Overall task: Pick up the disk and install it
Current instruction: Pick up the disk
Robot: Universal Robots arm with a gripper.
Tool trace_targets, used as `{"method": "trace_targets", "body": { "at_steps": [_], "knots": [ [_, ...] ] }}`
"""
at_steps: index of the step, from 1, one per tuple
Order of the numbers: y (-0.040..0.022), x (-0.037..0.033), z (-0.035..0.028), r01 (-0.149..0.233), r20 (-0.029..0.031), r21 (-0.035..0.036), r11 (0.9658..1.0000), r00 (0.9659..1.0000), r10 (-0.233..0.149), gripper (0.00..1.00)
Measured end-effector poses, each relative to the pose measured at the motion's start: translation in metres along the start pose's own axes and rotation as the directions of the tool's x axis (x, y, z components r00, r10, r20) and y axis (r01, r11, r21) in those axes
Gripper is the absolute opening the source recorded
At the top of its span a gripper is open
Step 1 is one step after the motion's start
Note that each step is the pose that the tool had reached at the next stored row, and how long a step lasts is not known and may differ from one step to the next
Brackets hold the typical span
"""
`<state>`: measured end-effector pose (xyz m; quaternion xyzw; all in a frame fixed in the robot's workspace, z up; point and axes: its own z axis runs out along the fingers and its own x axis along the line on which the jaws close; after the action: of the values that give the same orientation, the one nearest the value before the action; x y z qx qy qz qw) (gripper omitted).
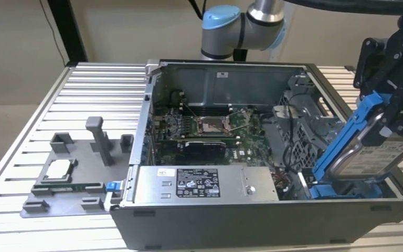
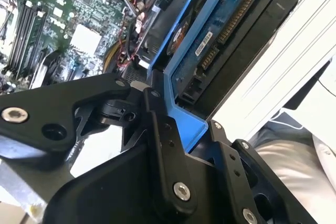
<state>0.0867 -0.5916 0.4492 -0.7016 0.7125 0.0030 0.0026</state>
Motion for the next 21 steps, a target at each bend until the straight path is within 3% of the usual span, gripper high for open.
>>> {"method": "trace_targets", "body": {
  "at_steps": [8, 21],
  "knots": [
    [0.0003, -0.0024, 0.0039, 0.001, 0.0002, 0.0117, 0.9999, 1.0000, -0.001, 0.00],
    [0.0013, -0.0027, 0.0099, 0.002, 0.0095, 0.0124, 0.9999, 1.0000, -0.002, 0.00]
  ]
}}
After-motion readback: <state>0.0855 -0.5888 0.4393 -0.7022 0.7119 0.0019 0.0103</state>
